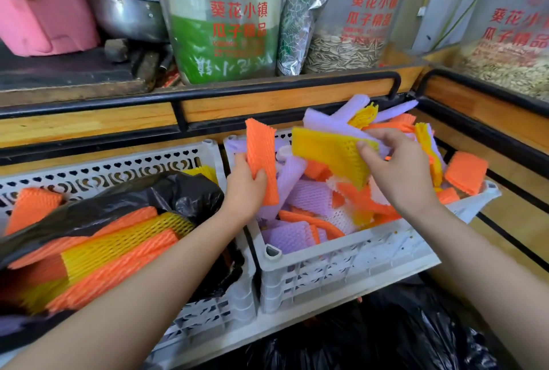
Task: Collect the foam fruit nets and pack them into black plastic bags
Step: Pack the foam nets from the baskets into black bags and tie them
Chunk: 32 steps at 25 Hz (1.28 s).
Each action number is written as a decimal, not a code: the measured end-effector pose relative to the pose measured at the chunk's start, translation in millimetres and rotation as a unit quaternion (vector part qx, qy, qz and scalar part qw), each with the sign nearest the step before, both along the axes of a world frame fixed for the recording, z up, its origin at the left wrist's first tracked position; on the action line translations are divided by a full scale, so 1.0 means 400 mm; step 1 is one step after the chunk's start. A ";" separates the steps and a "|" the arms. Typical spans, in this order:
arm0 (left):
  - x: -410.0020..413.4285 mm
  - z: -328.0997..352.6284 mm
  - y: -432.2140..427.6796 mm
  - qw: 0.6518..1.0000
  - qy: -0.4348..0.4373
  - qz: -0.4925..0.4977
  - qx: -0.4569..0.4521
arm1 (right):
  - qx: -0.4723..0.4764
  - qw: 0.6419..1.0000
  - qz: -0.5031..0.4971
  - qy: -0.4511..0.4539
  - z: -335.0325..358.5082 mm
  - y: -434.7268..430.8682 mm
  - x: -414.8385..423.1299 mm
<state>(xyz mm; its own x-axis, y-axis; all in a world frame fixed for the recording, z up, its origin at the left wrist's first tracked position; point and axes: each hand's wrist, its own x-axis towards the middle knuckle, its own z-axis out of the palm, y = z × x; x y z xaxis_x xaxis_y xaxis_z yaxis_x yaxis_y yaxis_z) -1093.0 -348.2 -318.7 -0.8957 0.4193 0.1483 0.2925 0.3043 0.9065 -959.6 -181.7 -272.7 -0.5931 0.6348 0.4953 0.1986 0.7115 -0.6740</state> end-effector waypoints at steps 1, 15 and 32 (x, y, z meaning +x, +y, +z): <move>0.007 0.006 0.001 1.000 -0.026 -0.009 0.006 | -0.001 1.000 0.005 0.025 0.009 -0.016 -0.006; 0.047 0.080 -0.034 0.979 -0.133 -0.025 0.152 | 0.042 0.954 0.287 -0.071 -0.042 -0.156 -0.004; 0.097 0.024 0.027 0.992 -0.084 -0.048 0.085 | -0.242 0.940 -0.047 -0.235 -0.108 0.084 0.079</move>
<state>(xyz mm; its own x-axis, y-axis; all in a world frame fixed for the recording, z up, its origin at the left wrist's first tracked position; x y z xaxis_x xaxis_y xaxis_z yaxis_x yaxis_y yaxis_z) -1054.1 -337.2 -309.1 -0.8705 0.4861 0.0770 0.1539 0.1202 0.9807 -927.9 -147.9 -316.1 -0.6042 0.7789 -0.1681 0.6017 0.3077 -0.7371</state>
